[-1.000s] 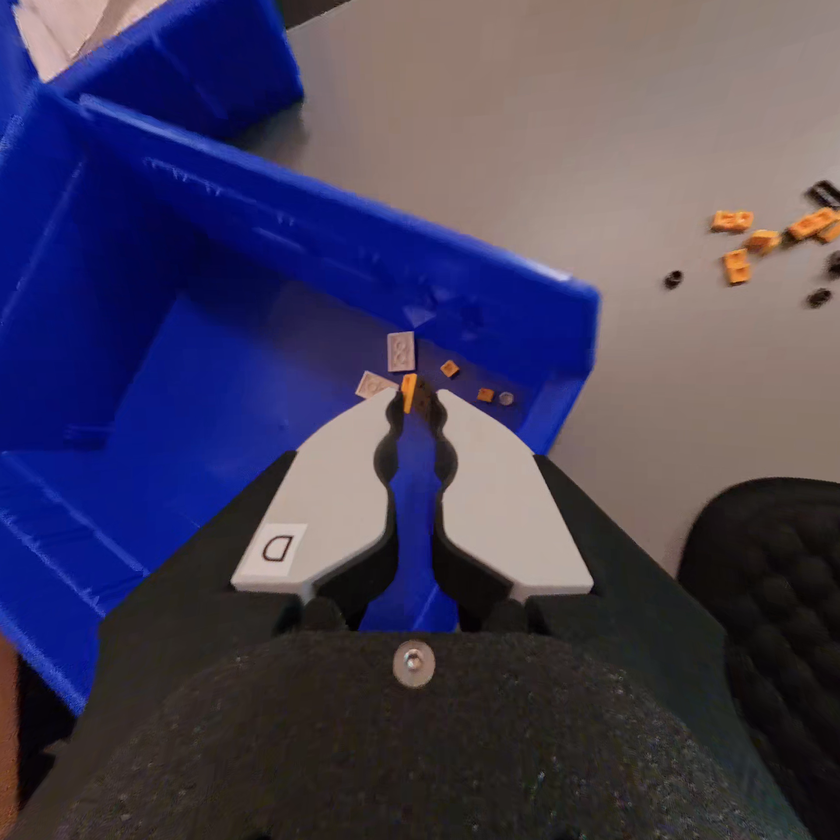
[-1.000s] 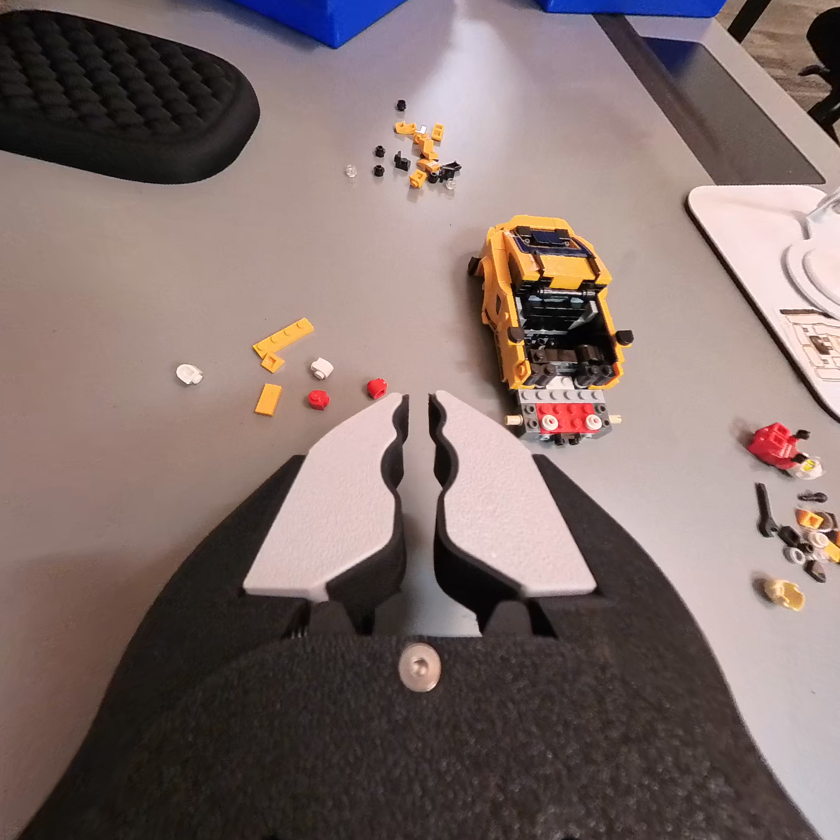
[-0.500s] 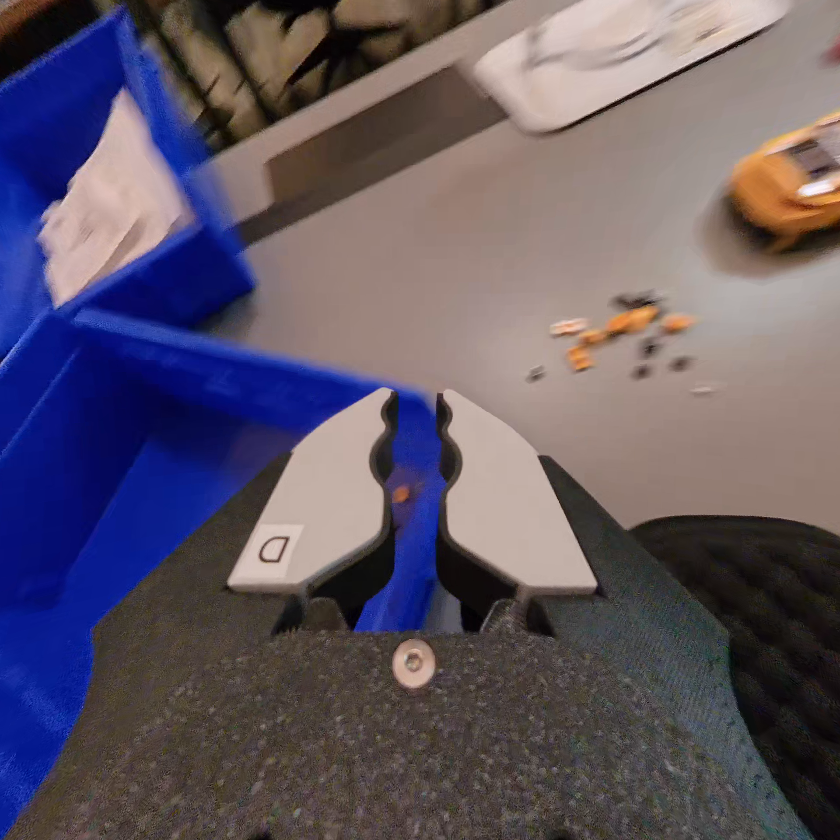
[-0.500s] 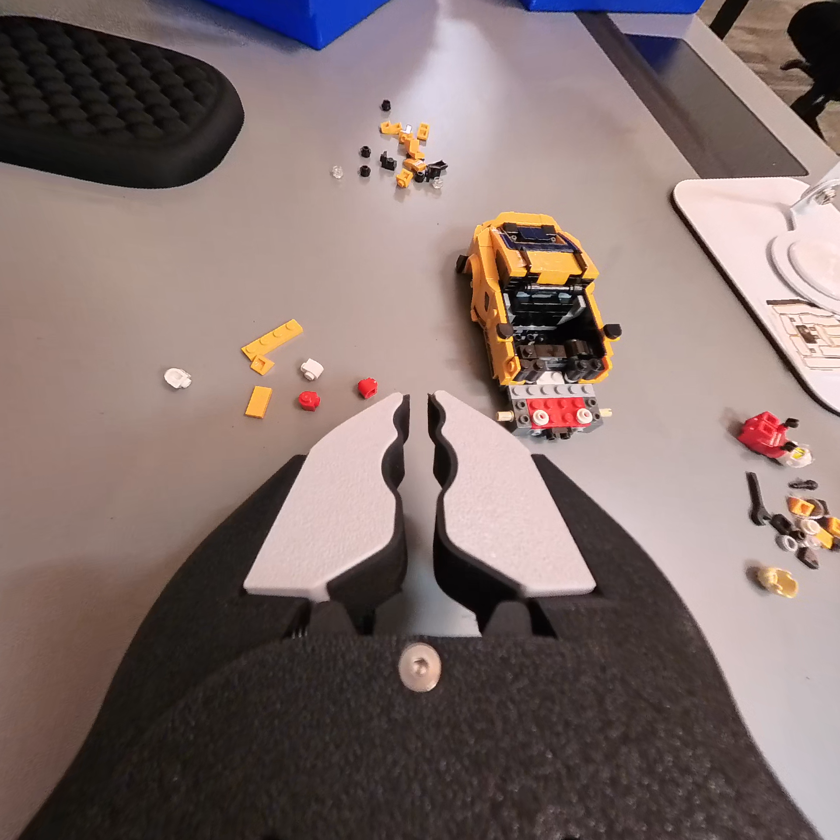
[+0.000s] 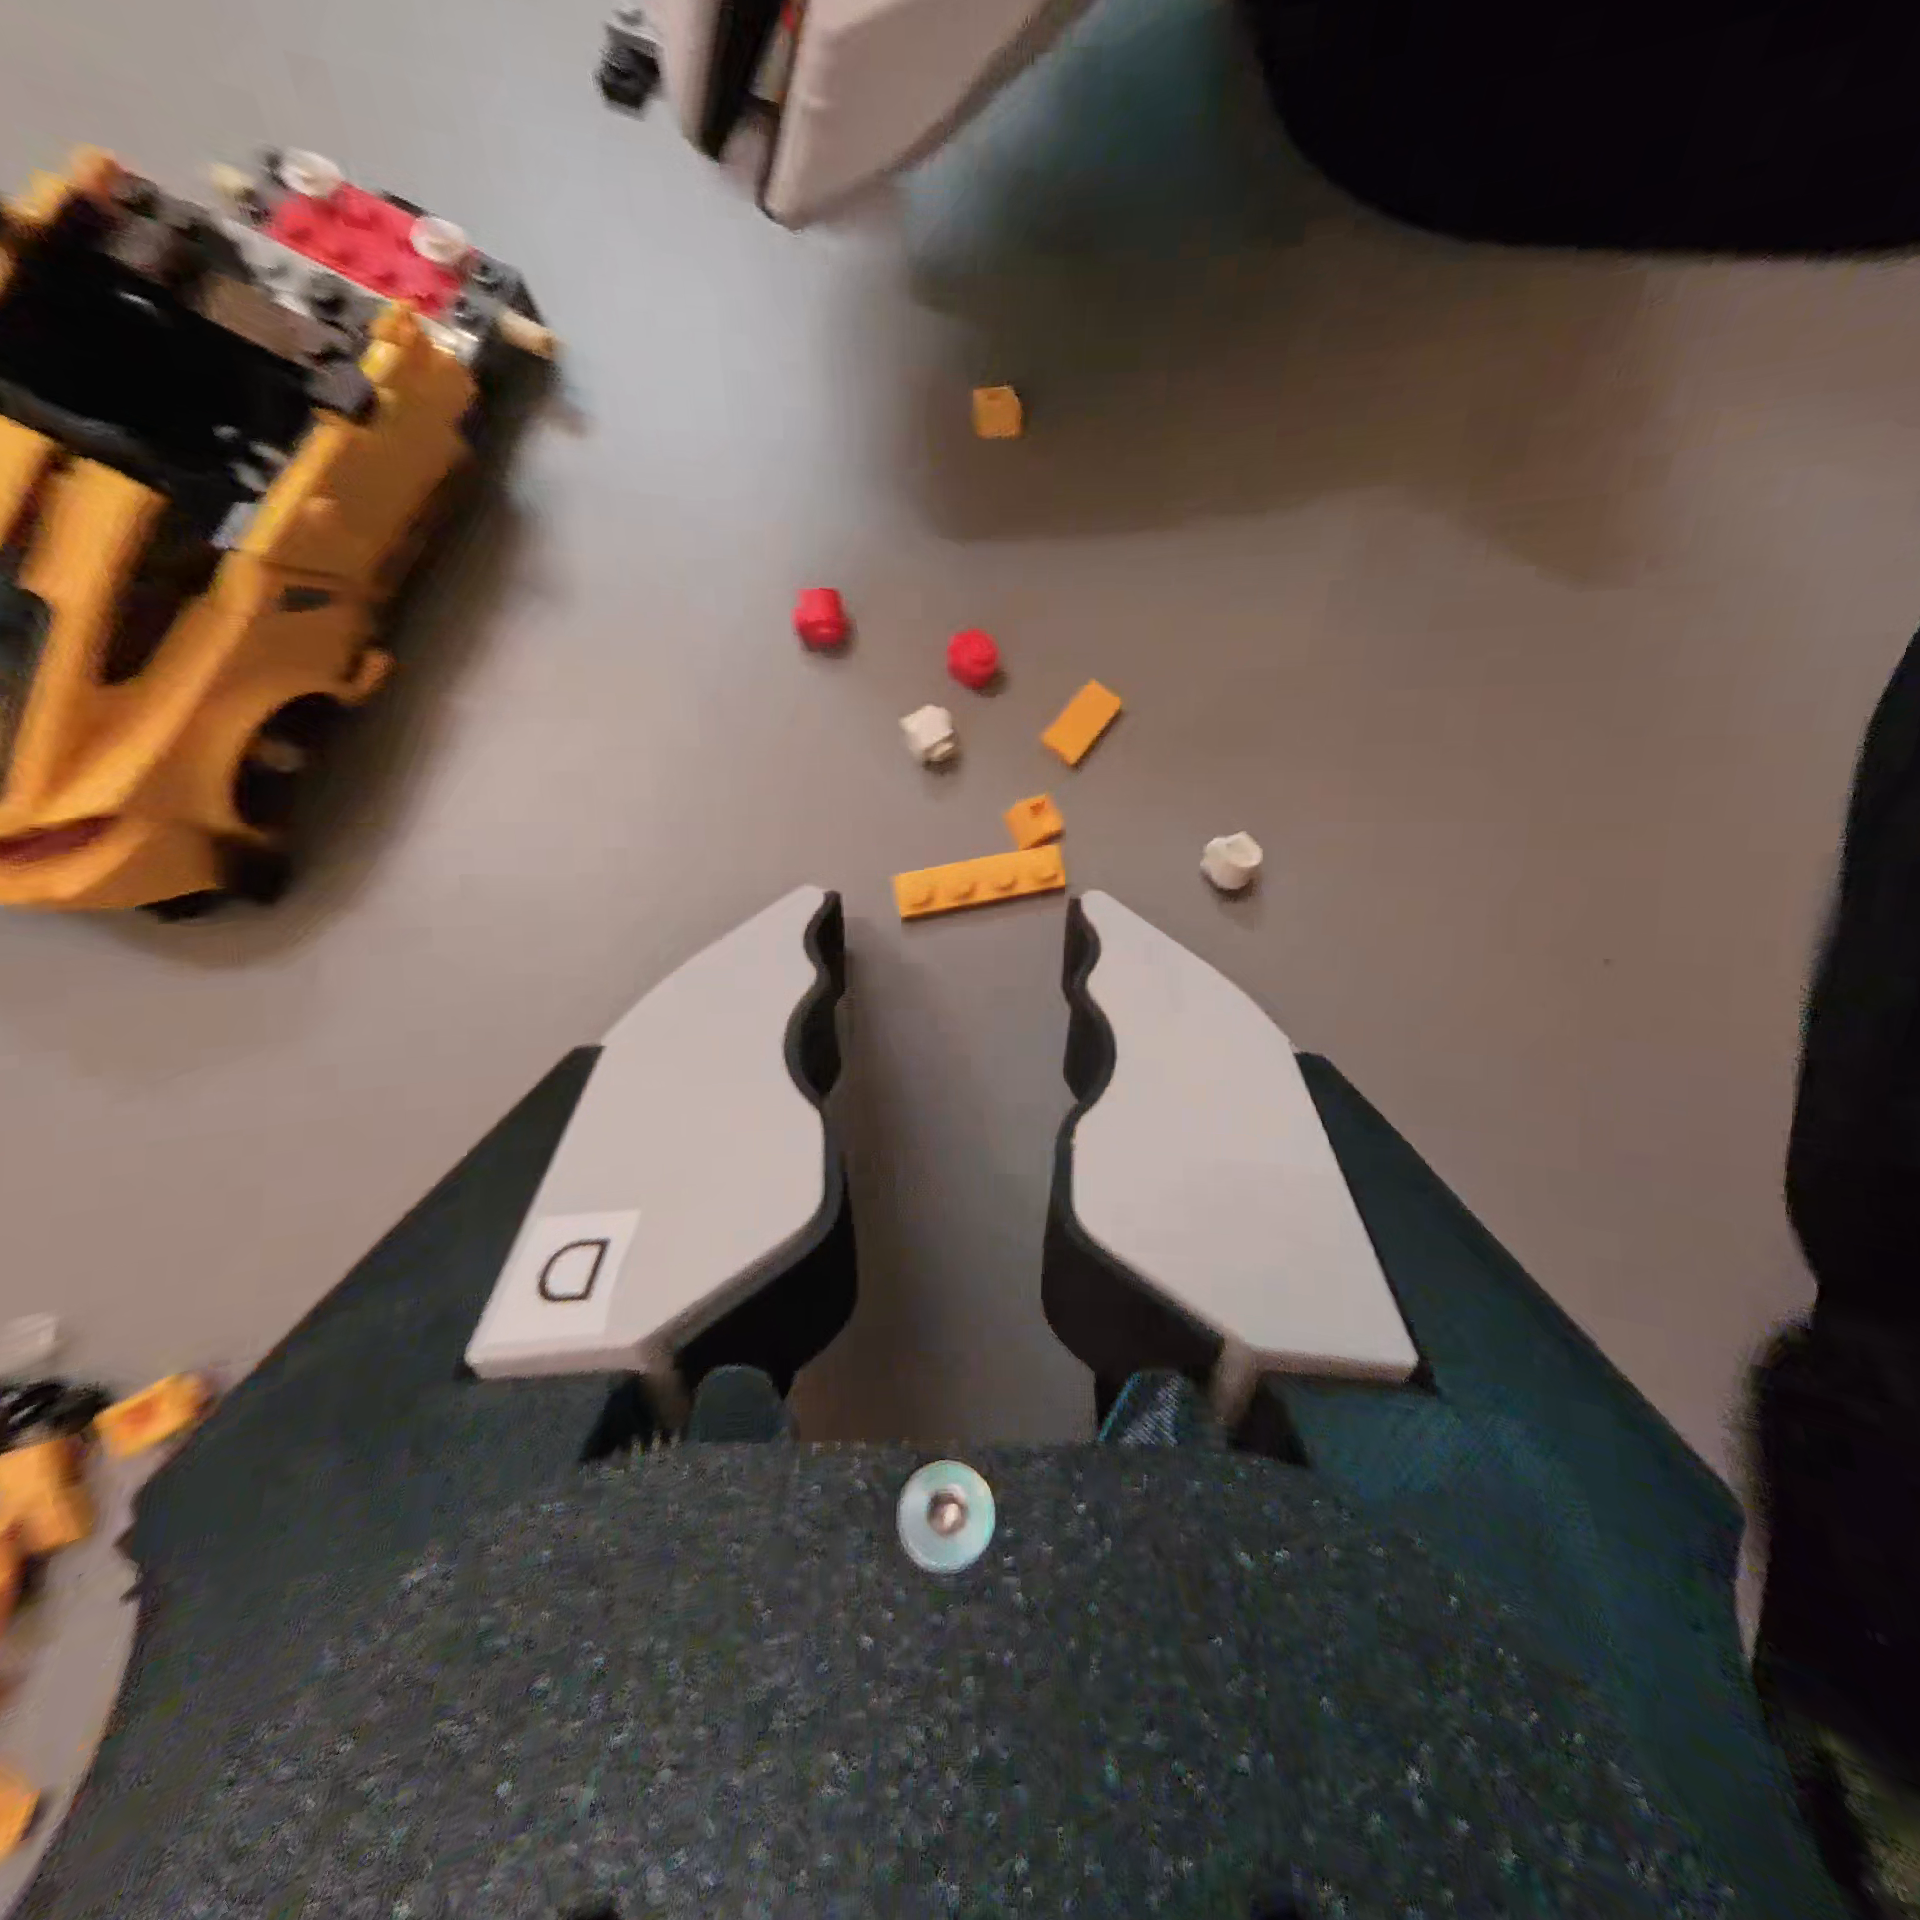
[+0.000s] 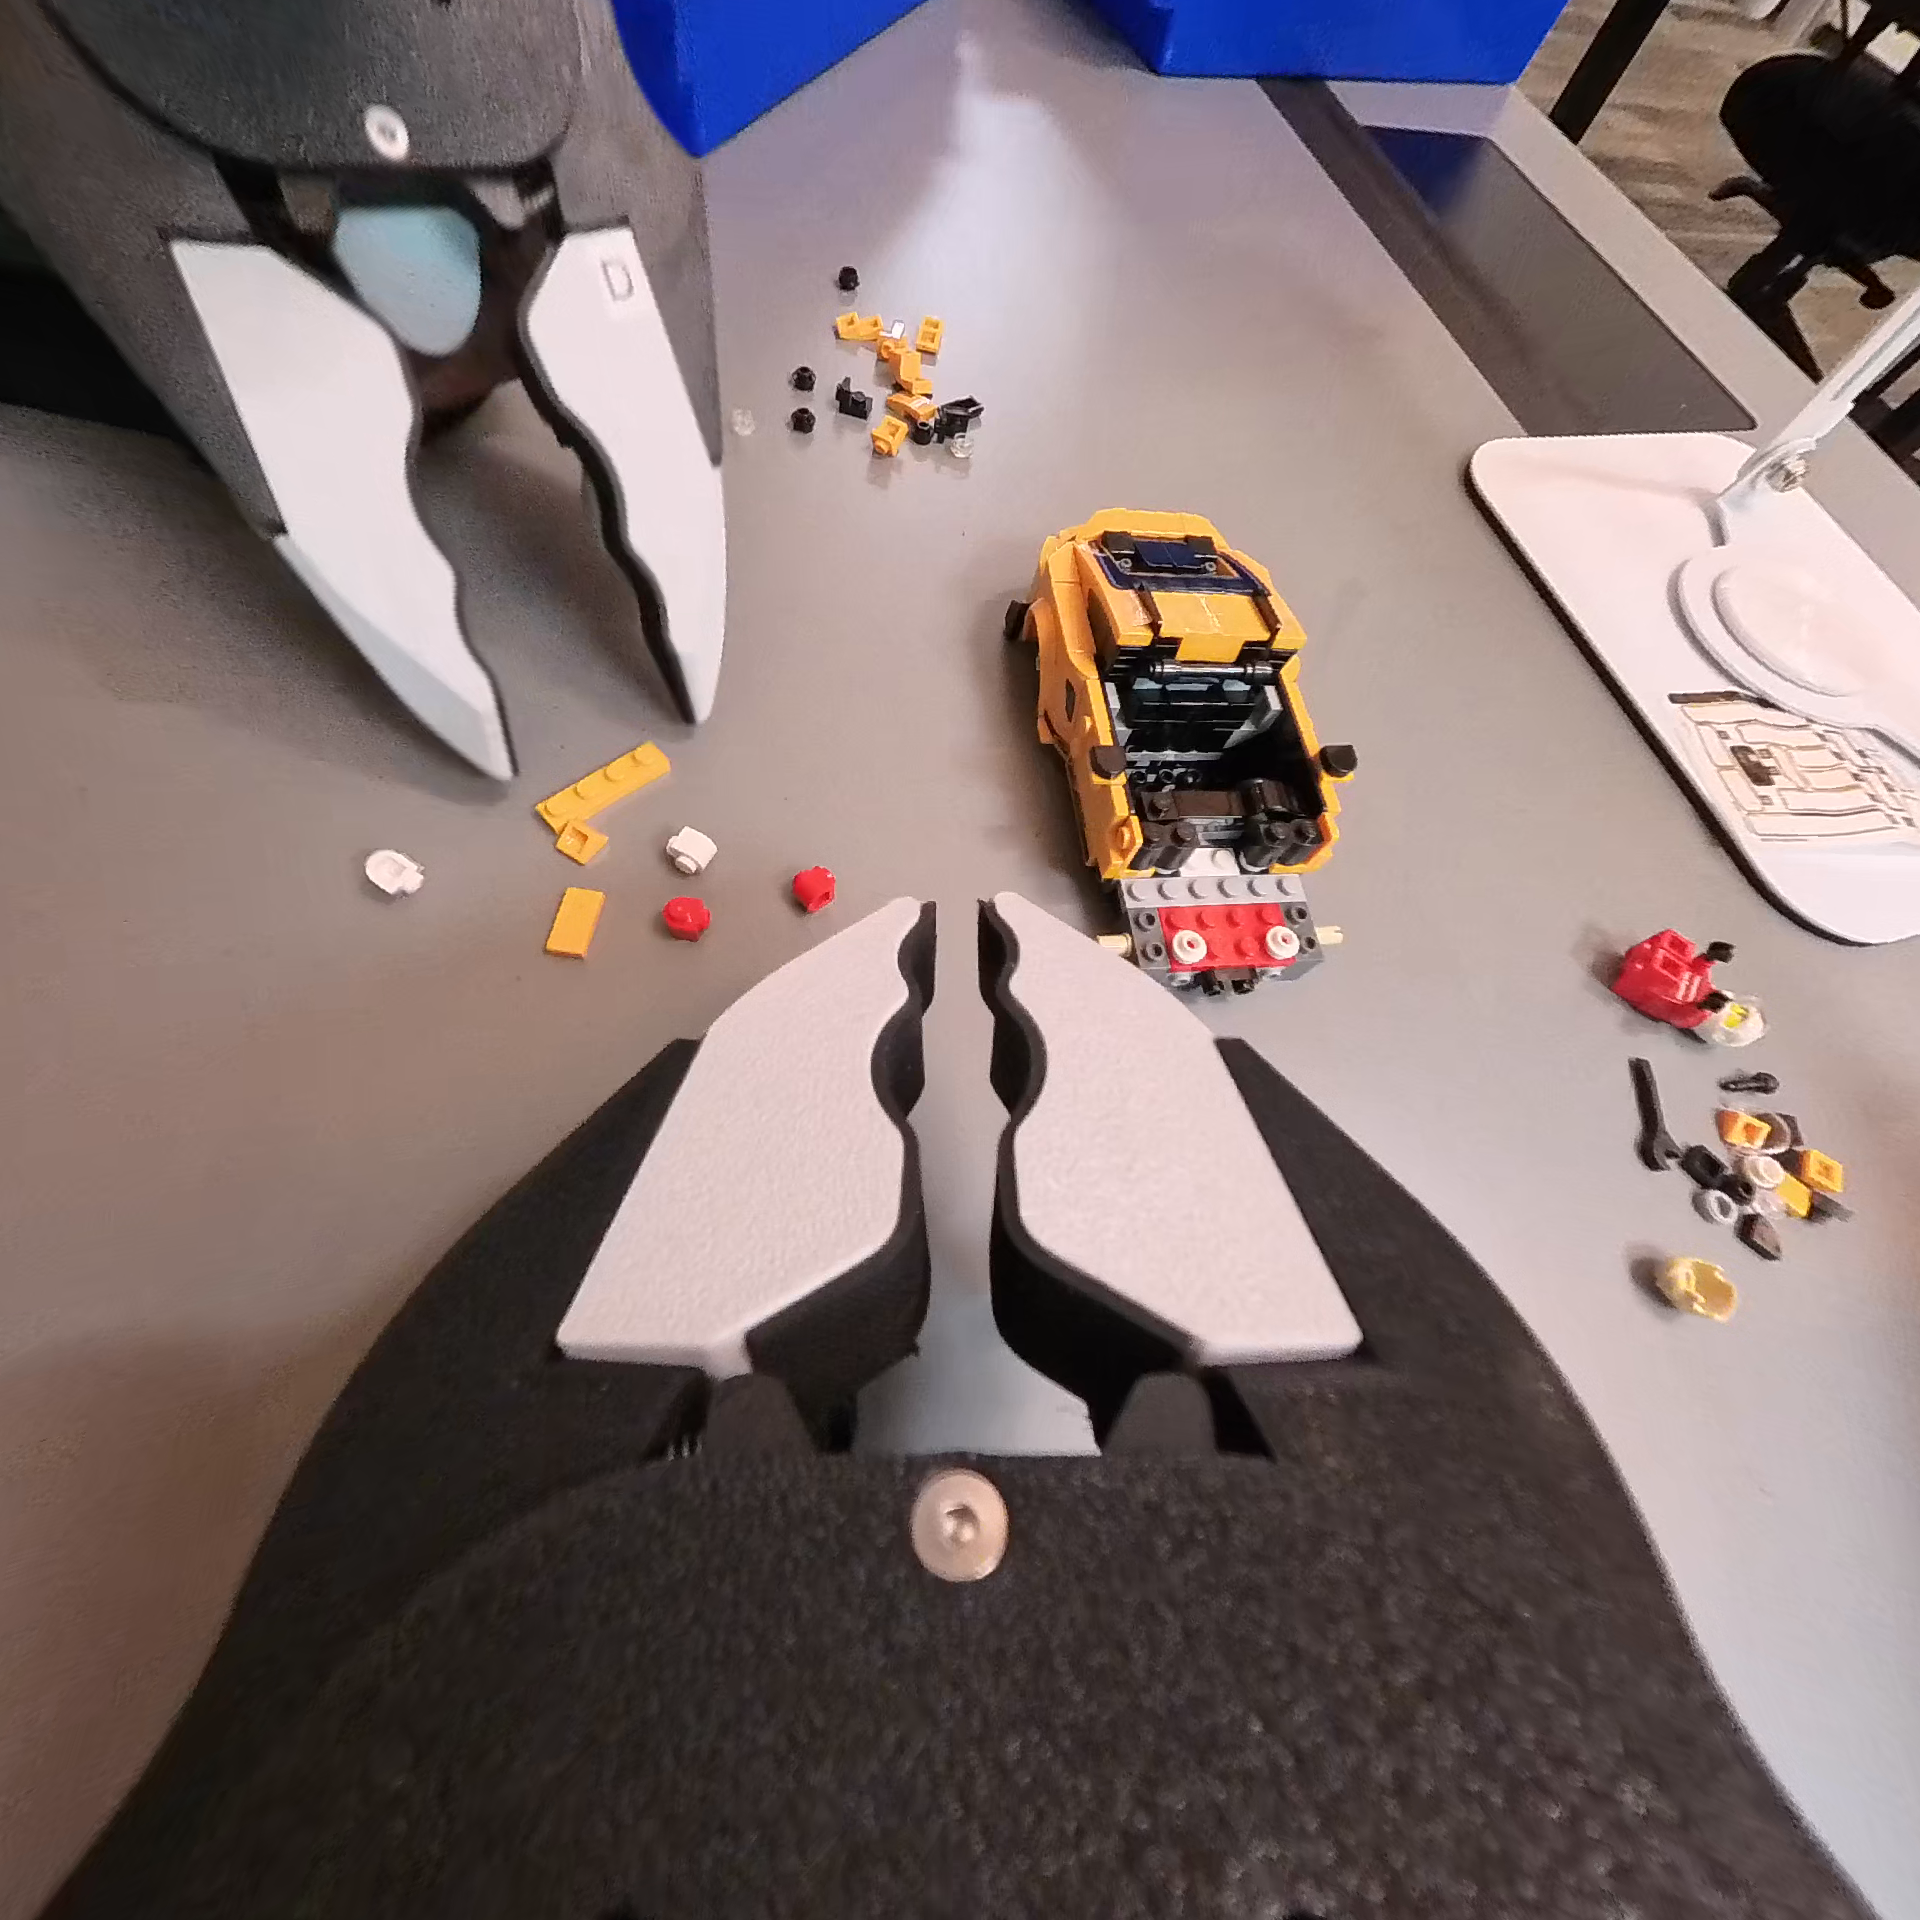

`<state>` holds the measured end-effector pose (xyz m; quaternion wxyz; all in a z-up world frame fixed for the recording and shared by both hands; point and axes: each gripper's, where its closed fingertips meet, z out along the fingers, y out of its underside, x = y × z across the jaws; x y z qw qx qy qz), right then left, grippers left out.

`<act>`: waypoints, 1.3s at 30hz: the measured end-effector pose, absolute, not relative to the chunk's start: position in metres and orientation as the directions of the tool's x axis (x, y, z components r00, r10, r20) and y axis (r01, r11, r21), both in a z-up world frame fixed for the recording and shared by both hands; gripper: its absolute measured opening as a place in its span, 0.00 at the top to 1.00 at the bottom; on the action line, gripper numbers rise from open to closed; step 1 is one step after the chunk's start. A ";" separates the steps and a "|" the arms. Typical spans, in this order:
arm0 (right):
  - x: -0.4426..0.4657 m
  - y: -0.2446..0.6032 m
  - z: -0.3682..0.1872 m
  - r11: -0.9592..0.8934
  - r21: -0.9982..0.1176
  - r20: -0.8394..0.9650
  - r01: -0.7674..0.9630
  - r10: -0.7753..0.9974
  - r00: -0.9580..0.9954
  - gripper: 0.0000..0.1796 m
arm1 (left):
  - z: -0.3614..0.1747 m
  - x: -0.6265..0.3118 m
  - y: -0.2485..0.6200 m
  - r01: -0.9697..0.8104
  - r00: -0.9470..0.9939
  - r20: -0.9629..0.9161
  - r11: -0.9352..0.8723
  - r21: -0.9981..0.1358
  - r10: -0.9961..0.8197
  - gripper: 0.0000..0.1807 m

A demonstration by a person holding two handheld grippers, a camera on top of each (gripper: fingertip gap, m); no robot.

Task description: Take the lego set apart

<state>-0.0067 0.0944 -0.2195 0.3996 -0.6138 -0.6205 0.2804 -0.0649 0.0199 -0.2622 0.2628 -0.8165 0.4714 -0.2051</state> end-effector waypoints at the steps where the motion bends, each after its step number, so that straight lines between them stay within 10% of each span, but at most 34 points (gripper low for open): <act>1: -0.006 0.095 -0.220 0.090 -0.838 0.153 0.538 0.985 0.074 0.96 | -0.266 -0.063 0.019 -0.667 0.475 0.091 -0.426 -0.611 -0.875 0.77; 20: -0.007 0.096 -0.219 0.093 -0.839 0.161 0.537 0.984 0.082 0.96 | -0.229 -0.114 0.020 -0.642 0.598 -0.117 -0.387 -0.662 -0.793 0.96; 29: -0.002 0.098 -0.211 0.088 -0.852 0.158 0.517 0.983 0.093 0.96 | -0.147 -0.369 0.006 -0.349 0.919 -0.379 -0.679 -0.646 -0.111 0.96; 39: -0.001 0.096 -0.215 0.084 -0.844 0.156 0.530 0.983 0.093 0.96 | -0.207 -0.408 -0.011 -0.186 0.956 -0.293 -0.779 -0.598 -0.003 0.83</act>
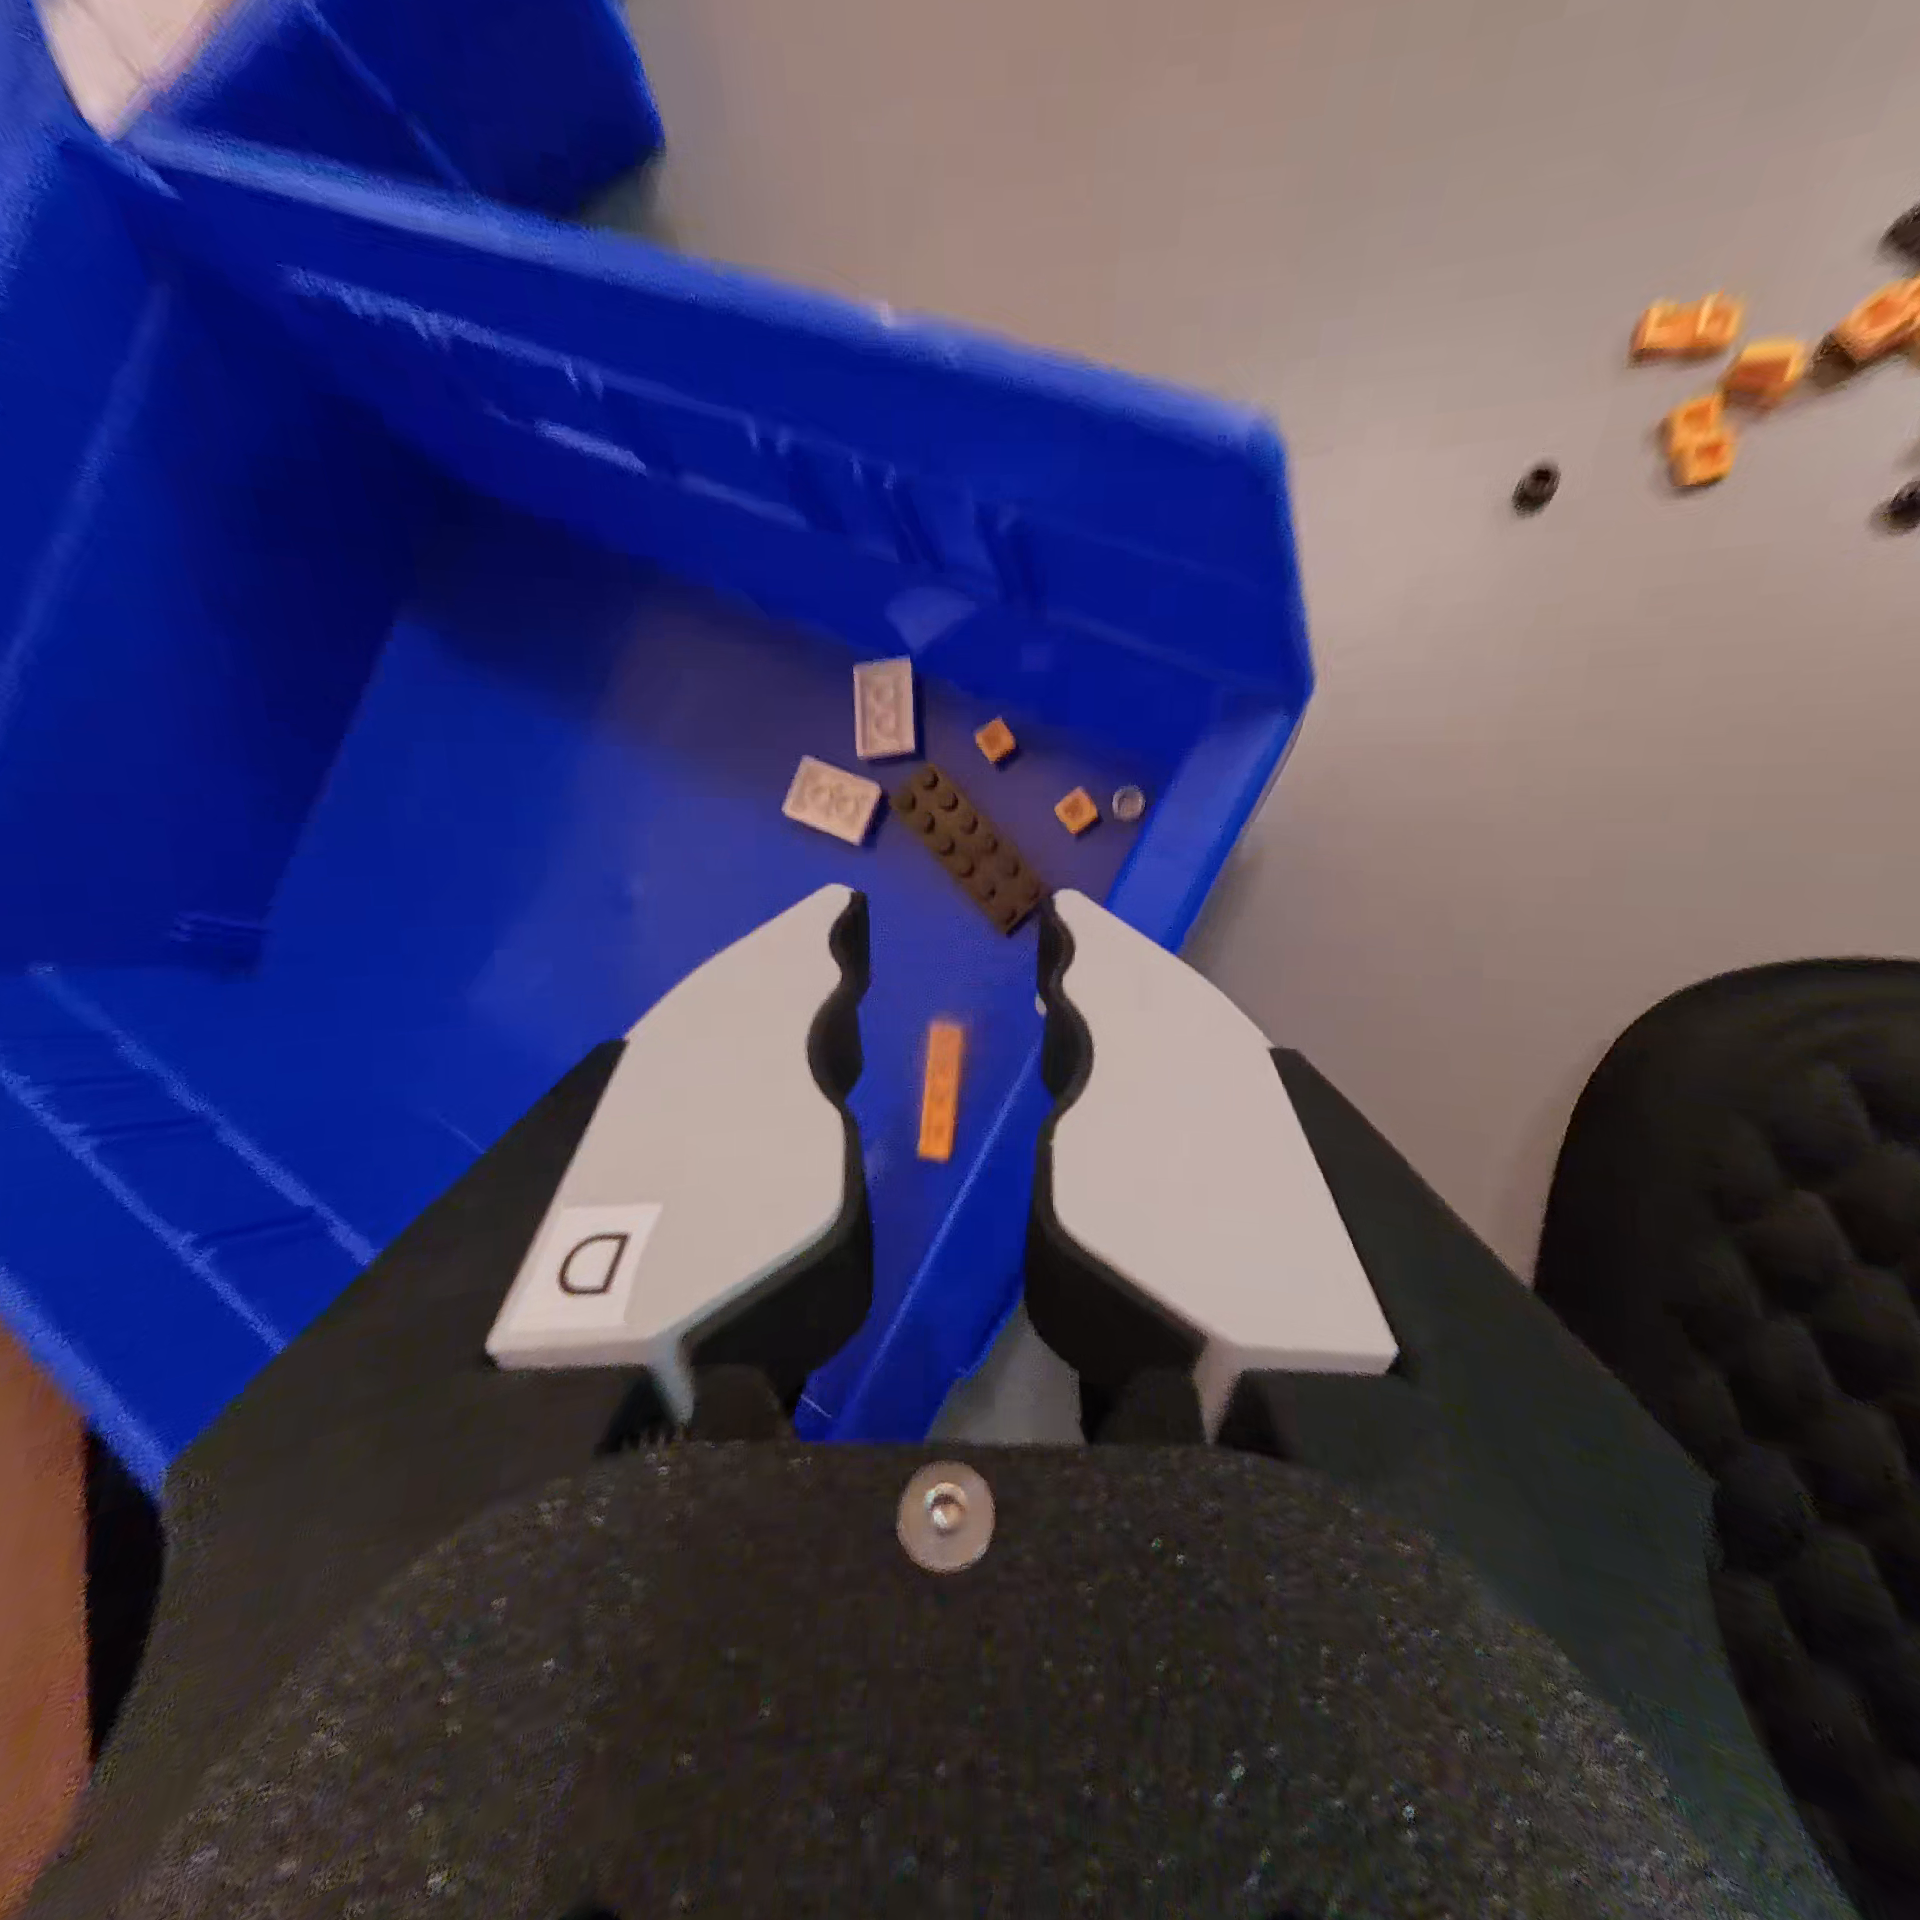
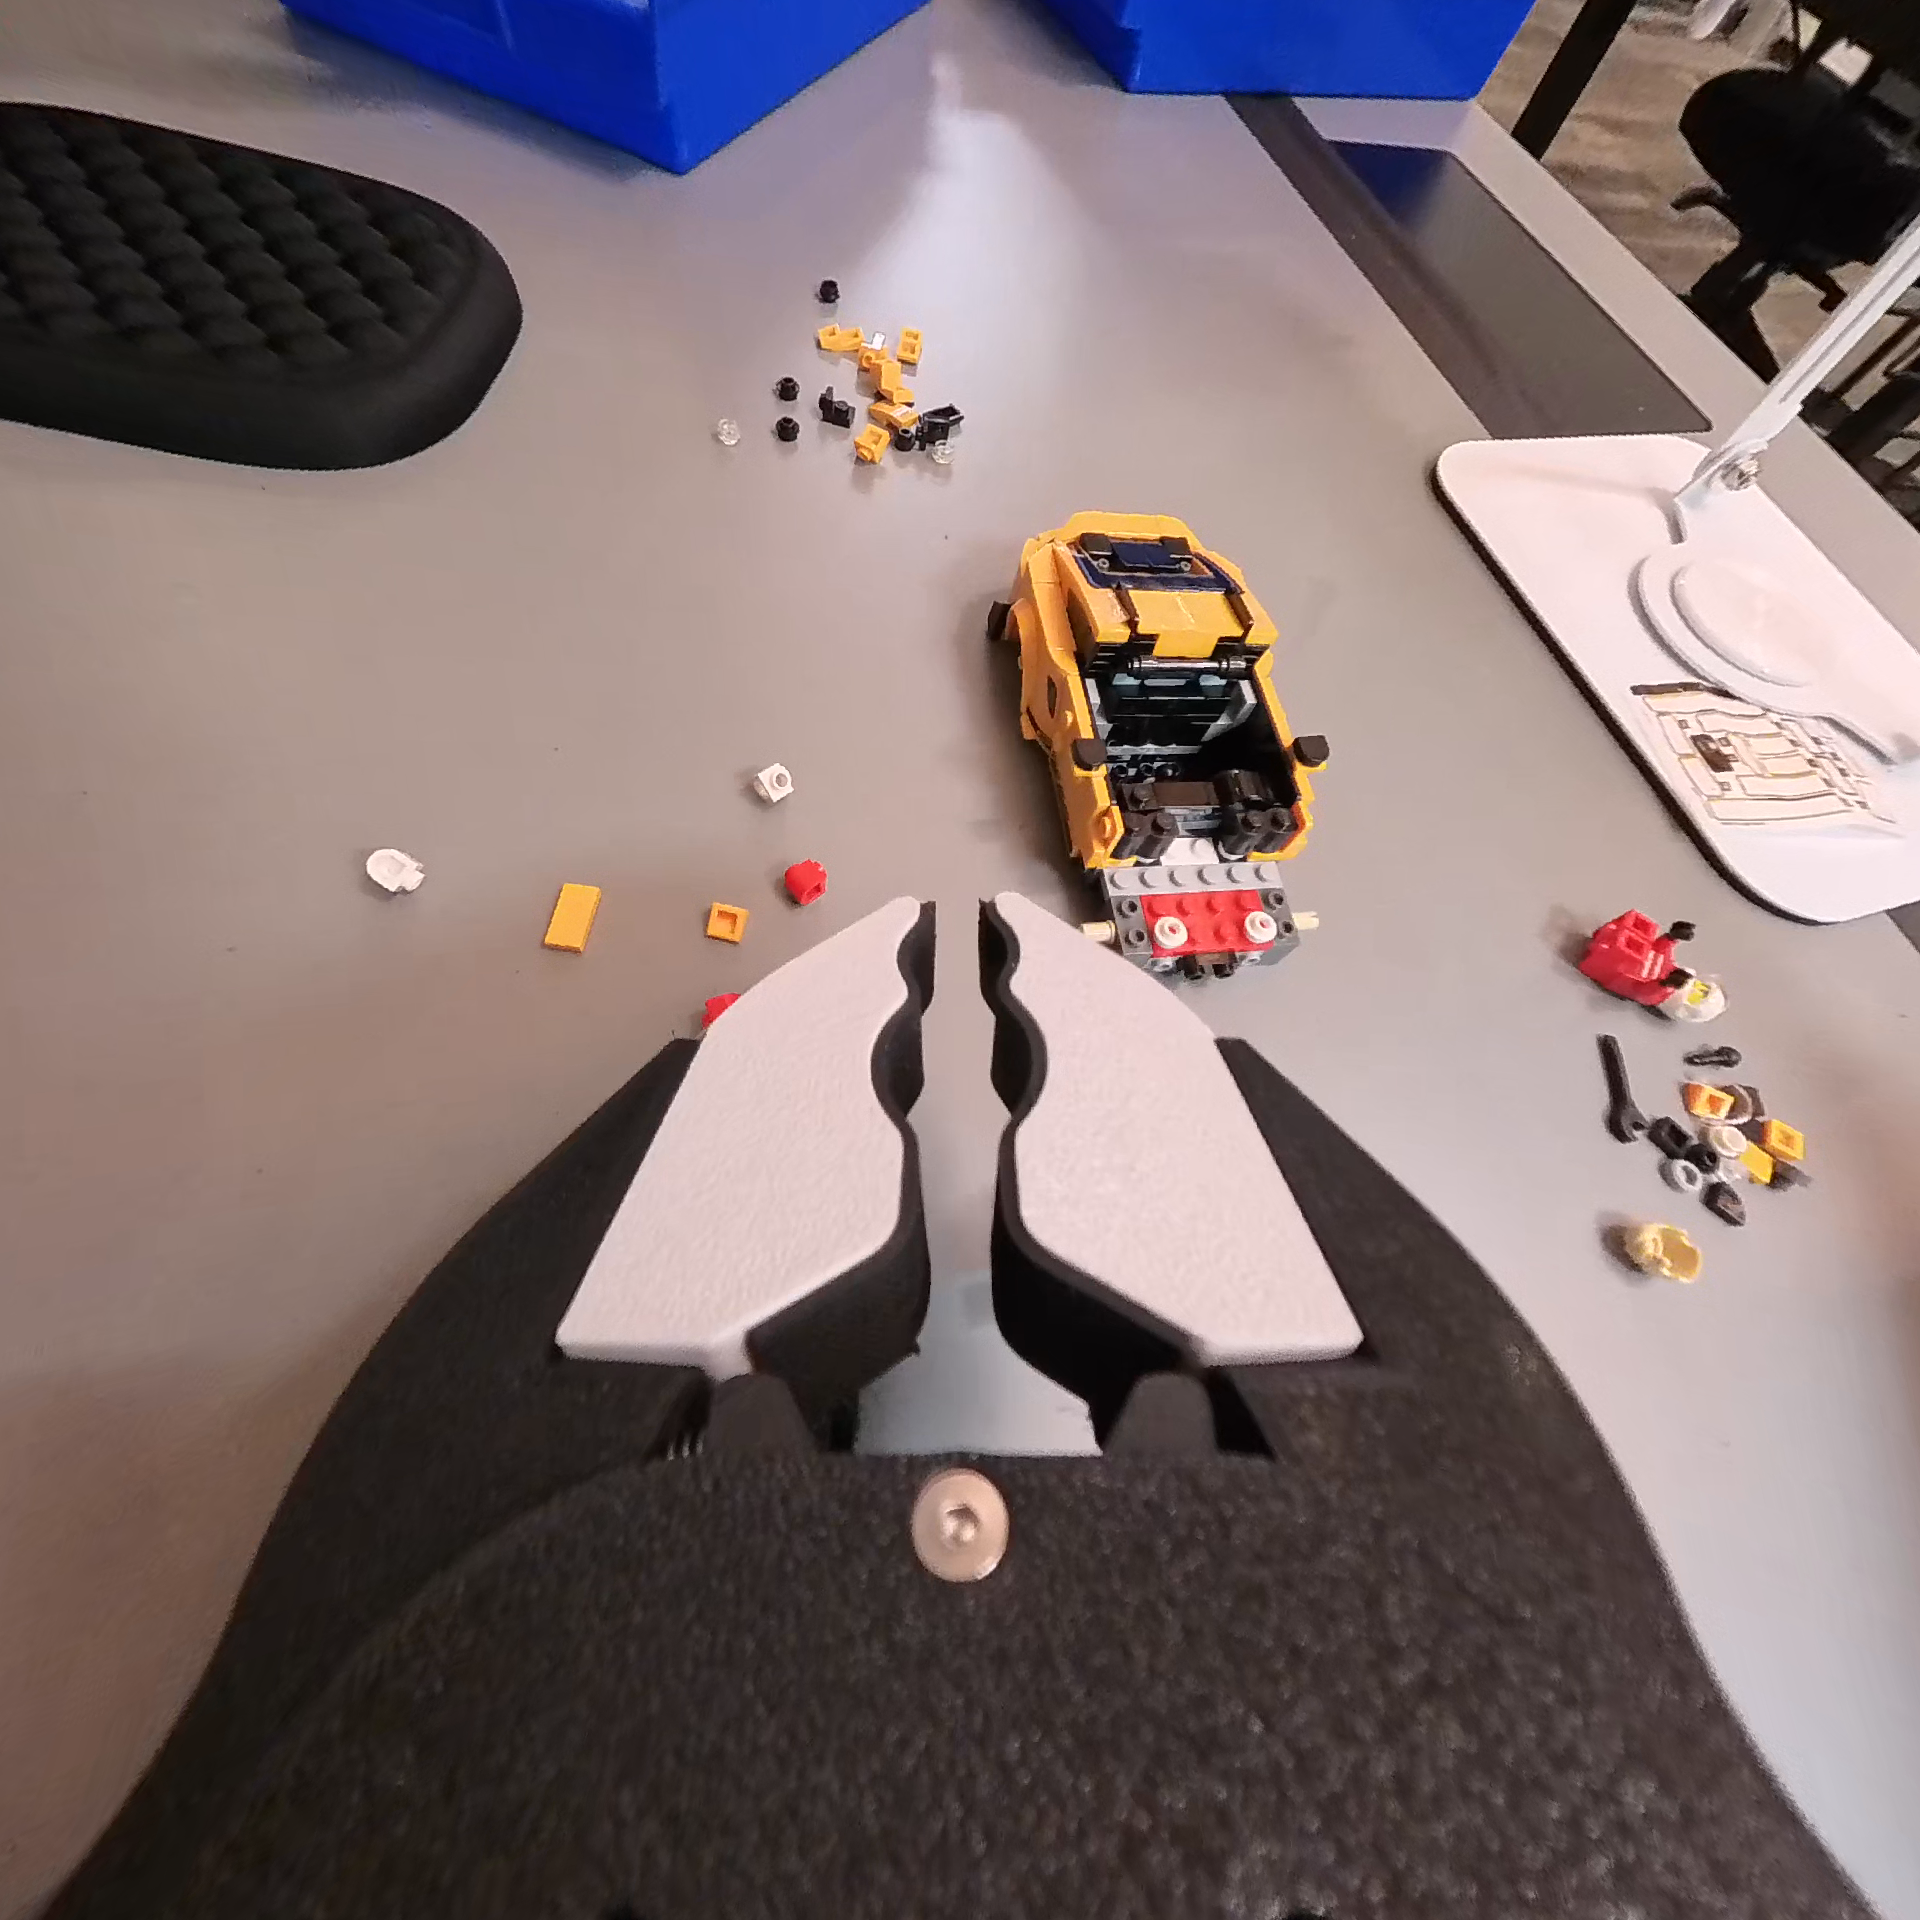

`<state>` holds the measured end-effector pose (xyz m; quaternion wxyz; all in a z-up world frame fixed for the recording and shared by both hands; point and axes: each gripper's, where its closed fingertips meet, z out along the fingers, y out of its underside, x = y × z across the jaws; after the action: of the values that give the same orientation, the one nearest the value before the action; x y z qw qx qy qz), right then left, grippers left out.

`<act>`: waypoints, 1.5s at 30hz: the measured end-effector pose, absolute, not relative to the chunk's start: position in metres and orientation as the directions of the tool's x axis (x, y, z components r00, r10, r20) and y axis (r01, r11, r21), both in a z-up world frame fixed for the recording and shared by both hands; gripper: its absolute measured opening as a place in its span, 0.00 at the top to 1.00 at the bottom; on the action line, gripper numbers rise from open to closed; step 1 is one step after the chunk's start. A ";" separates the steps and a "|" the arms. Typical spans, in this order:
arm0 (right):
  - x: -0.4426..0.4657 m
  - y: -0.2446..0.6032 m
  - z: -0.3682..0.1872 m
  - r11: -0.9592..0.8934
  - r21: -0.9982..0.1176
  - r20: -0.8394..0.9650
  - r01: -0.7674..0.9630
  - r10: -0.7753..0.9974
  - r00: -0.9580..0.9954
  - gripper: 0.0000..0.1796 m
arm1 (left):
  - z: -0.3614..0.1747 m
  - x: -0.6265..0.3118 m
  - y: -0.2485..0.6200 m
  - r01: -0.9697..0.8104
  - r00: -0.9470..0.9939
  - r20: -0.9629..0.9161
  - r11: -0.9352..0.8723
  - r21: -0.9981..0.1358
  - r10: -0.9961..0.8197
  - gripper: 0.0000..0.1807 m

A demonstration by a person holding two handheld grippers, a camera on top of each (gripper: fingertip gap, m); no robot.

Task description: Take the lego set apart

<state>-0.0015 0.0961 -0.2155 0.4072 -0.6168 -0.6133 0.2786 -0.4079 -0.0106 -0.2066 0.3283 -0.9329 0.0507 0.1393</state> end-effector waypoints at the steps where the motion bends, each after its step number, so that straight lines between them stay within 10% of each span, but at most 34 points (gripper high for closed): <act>1: -0.001 0.096 -0.215 0.082 -0.845 0.153 0.528 0.984 0.092 0.96 | -0.195 -0.405 -0.007 -0.209 0.948 -0.319 -0.743 -0.636 0.007 0.83; 7: -0.003 0.091 -0.223 0.084 -0.831 0.139 0.550 0.989 0.059 0.96 | -0.143 -0.284 0.019 -0.372 0.921 -0.258 -0.461 -0.805 -0.293 0.87; 16: -0.004 0.085 -0.227 0.095 -0.819 0.136 0.565 0.990 0.031 0.96 | -0.235 -0.090 0.038 -0.549 0.621 -0.017 -0.420 -0.723 -0.783 0.86; 30: -0.004 0.082 -0.230 0.110 -0.810 0.144 0.575 0.989 0.013 0.96 | -0.265 -0.062 0.064 -0.652 0.563 -0.083 -0.380 -0.656 -0.822 0.96; 45: -0.010 0.076 -0.229 0.090 -0.828 0.110 0.553 0.994 0.003 0.94 | -0.175 -0.075 0.057 -0.641 0.486 -0.565 0.167 -0.749 -0.667 0.96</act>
<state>-0.0099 0.0764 -0.2287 0.3689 -0.6045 -0.6397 0.2990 -0.0746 0.0573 -0.1747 0.5714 -0.6454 0.5068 -0.0112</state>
